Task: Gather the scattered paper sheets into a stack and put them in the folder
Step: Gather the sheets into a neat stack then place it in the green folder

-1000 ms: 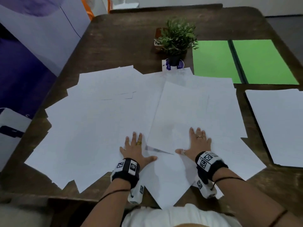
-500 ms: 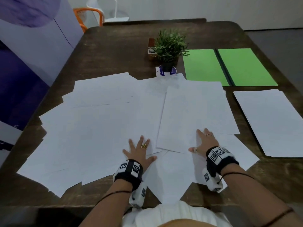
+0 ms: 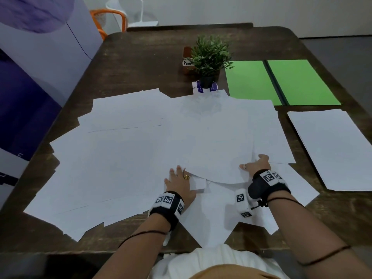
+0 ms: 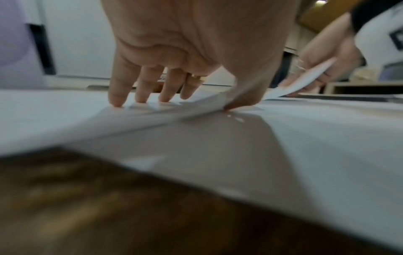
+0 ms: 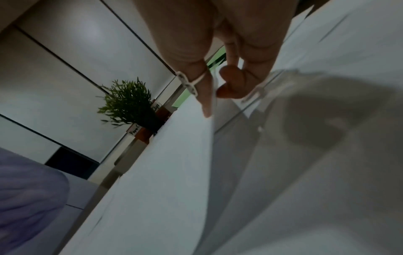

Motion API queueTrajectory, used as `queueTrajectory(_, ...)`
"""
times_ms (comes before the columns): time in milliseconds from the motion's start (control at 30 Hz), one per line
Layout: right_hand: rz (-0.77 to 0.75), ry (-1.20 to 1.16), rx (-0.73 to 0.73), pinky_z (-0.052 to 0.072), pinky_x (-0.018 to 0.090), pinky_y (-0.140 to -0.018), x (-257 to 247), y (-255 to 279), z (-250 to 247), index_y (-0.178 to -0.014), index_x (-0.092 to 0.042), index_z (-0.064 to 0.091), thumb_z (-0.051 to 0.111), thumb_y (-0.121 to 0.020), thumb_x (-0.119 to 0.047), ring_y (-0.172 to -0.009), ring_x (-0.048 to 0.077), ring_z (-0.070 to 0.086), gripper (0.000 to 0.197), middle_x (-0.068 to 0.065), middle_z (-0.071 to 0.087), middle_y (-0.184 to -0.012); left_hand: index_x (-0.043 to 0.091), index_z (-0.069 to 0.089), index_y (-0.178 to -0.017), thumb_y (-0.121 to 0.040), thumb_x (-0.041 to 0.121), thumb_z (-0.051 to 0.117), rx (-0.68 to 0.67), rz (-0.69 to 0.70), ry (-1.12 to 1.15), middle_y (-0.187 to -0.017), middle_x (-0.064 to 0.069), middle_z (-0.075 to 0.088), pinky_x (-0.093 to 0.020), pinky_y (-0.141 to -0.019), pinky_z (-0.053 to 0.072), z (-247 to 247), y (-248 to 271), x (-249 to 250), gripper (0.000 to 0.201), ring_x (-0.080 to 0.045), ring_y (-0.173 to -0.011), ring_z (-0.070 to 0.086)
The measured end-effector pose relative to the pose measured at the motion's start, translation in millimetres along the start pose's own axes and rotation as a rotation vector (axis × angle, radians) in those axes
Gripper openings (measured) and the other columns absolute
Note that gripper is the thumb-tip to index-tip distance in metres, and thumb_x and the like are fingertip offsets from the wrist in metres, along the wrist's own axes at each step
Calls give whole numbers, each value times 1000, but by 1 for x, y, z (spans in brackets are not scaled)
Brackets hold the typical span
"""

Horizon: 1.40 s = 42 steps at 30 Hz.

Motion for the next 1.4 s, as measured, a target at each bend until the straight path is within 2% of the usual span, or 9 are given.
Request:
queueTrajectory(133, -51, -72, -113, 46, 32, -66, 4, -5, 3, -122, 3, 51, 60, -83, 4, -91, 30, 57, 40, 18, 60, -112, 7, -9, -148, -90, 29, 58, -42, -69, -19, -155, -16, -15, -54, -112, 24, -3, 1, 11, 92, -47, -140, -5)
queueTrajectory(300, -250, 24, 113, 37, 36, -102, 0, -3, -28, -132, 0, 46, 54, -90, -6, -121, 35, 48, 43, 21, 51, -133, 9, -18, -146, -91, 34, 57, -84, -52, -4, -155, -18, -15, -51, -109, 30, -6, -2, 10, 97, -48, -140, -4)
queueTrajectory(433, -365, -83, 241, 37, 33, -99, -2, 13, -42, -135, 0, 40, 47, -93, 0, -121, 35, 48, 43, 24, 51, -131, 7, -6, -149, -85, 9, 62, -59, 5, 97, -153, -22, 14, -40, -110, 31, -30, 2, -4, 94, -39, -139, 22)
queueTrajectory(600, -386, -180, 194, 32, 24, -98, -5, 22, -40, -138, -2, 39, 47, -94, 2, -126, 30, 46, 45, 22, 48, -134, 19, 14, -150, -88, -8, 40, 353, -49, 496, -124, -17, 55, -27, -94, 42, -62, 7, -32, 72, -29, -110, 55)
queueTrajectory(833, -396, -116, -82, 36, 24, -93, -3, 28, -6, -133, -4, 45, 48, -90, 5, -120, 28, 49, 44, 14, 53, -128, 33, 27, -145, -77, -20, 39, 429, 365, 498, -145, -1, 41, -19, -109, 25, -73, 15, -3, 87, -18, -134, 39)
queueTrajectory(1033, -154, -505, -218, 49, 27, -72, 3, 20, -5, -98, -6, 59, 41, -98, -5, -101, 28, 53, 18, 6, 67, -95, 34, 24, -146, -94, 7, 45, 152, 599, 7, -152, 16, 26, -42, -115, -7, -39, 1, 17, 62, -8, -145, 8)
queueTrajectory(1233, 111, -678, -370, 36, 42, -104, 19, 6, -9, -138, -11, 43, 46, -88, -60, -127, 30, 46, 70, 14, 50, -136, 38, 24, -145, -92, 16, 55, -37, 626, -87, -155, 15, 18, -54, -115, 1, -14, -13, 8, 65, -11, -145, 8)
queueTrajectory(1333, -54, -301, -344, 41, 45, -104, 24, -3, 4, -129, -8, 51, 81, -46, -65, -116, 30, 54, 105, 11, 58, -126, 30, 21, -148, -69, 45, 79, -90, 597, 32, -157, 9, 15, -52, -116, 2, -16, -12, 6, 99, -15, -145, 3)
queueTrajectory(1400, -127, -111, -273, 44, 43, -101, 22, -3, 12, -124, -2, 54, 87, -58, -37, -112, 31, 57, 81, 15, 60, -123, 30, 18, -148, -43, 69, 78, -52, 585, 140, -158, 2, 8, -53, -116, 5, -27, -9, -4, 127, -20, -145, -3)
Point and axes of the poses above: each hand's wrist, its own y-axis away from the middle knuckle, its own z-axis out of the palm, x = y × z, the point moved 3 cm from there along -y, towards the middle knuckle
